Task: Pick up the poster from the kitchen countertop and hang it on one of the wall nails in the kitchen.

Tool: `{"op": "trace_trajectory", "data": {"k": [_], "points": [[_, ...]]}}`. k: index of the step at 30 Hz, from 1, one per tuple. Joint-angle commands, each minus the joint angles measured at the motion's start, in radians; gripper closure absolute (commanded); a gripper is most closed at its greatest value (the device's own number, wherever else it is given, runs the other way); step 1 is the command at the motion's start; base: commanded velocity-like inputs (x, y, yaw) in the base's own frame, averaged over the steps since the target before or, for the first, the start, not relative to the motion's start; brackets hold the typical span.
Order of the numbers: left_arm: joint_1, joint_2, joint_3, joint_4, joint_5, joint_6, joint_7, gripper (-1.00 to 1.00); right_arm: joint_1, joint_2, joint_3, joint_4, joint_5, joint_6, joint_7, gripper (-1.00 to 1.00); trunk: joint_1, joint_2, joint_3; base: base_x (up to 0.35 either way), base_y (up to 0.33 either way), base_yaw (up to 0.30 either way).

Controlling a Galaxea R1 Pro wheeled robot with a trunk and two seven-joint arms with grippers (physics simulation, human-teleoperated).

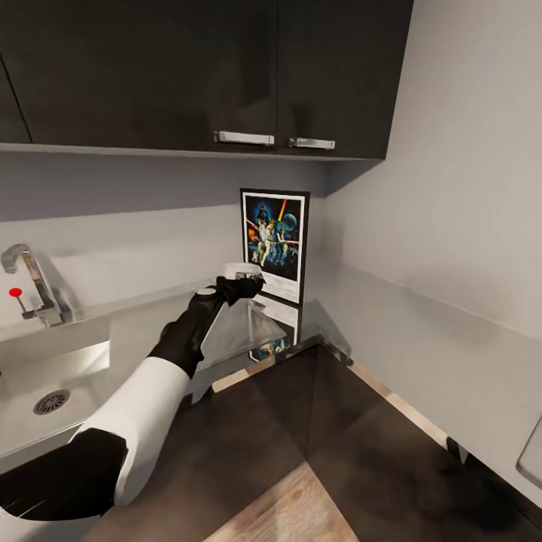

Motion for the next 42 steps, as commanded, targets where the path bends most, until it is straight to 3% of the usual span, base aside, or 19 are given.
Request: {"op": "trace_trajectory", "data": {"k": [1, 2, 5, 7, 8, 10, 12, 13, 15, 20, 26, 42], "points": [[-0.001, 0.0, -0.028, -0.002, 0.007, 0.005, 0.0, -1.0, -0.001, -0.001, 0.008, 0.001, 0.001, -0.001, -0.009, -1.0, 0.0, -0.001, -0.001, 0.001, -0.001, 0.0], [-0.001, 0.0, -0.062, -0.004, 0.007, 0.003, 0.0, -1.0, -0.001, -0.001, 0.009, 0.006, 0.001, -0.001, -0.009, -1.0, 0.0, -0.001, -0.001, 0.0, 0.0, 0.0], [-0.001, 0.0, -0.077, -0.018, 0.008, 0.002, 0.0, -1.0, -0.001, -0.001, 0.009, 0.01, 0.001, -0.001, -0.009, -1.0, 0.0, -0.001, -0.001, 0.0, 0.0, 0.0], [-0.001, 0.0, -0.128, -0.062, 0.008, 0.005, 0.006, -1.0, -0.001, -0.001, 0.009, 0.012, 0.001, -0.001, -0.009, -1.0, 0.0, -0.001, -0.001, 0.0, 0.0, 0.0], [-0.001, 0.0, -0.177, -0.085, 0.009, 0.007, 0.036, -1.0, -0.001, -0.001, 0.009, 0.013, 0.001, -0.001, -0.009, -1.0, 0.0, -0.001, -0.001, 0.0, 0.0, 0.0], [-0.001, 0.0, -0.218, -0.099, 0.013, 0.008, 0.092, -1.0, -0.001, -0.001, 0.009, 0.013, 0.001, -0.001, -0.009, -1.0, 0.0, -0.001, -0.001, 0.0, 0.0, 0.0], [-0.001, 0.0, -0.235, -0.105, 0.023, 0.008, 0.119, -1.0, -0.001, -0.001, 0.009, 0.013, 0.001, -0.001, -0.009, -1.0, 0.0, -0.001, -0.001, 0.0, 0.0, 0.0], [-0.001, 0.0, -0.246, -0.109, 0.044, 0.007, 0.138, -1.0, -0.001, -0.001, 0.009, 0.014, 0.001, -0.001, -0.009, -1.0, 0.0, -0.001, -0.001, 0.0, 0.0, 0.0], [-0.001, 0.0, -0.256, -0.114, 0.074, 0.006, 0.155, -1.0, -0.001, -0.001, 0.009, 0.014, 0.001, -0.001, -0.009, -1.0, 0.0, -0.001, -0.001, 0.0, 0.0, 0.0], [-0.001, 0.0, -0.29, -0.117, 0.105, 0.004, 0.192, -1.0, -0.001, -0.001, 0.009, 0.014, 0.001, -0.001, -0.009, -1.0, 0.0, -0.001, -0.001, 0.0, 0.0, 0.0], [-0.001, 0.0, -0.314, -0.119, 0.116, 0.002, 0.257, -1.0, -0.001, -0.001, 0.009, 0.014, 0.001, -0.001, -0.009, -1.0, 0.0, -0.001, -0.001, 0.0, 0.0, 0.0], [-0.001, 0.0, -0.314, -0.12, 0.118, 0.001, 0.268, -1.0, -0.001, 0.0, 0.009, 0.014, 0.001, 0.0, -0.009, -1.0, 0.0, -0.001, -0.001, 0.0, 0.0, 0.0]]}}
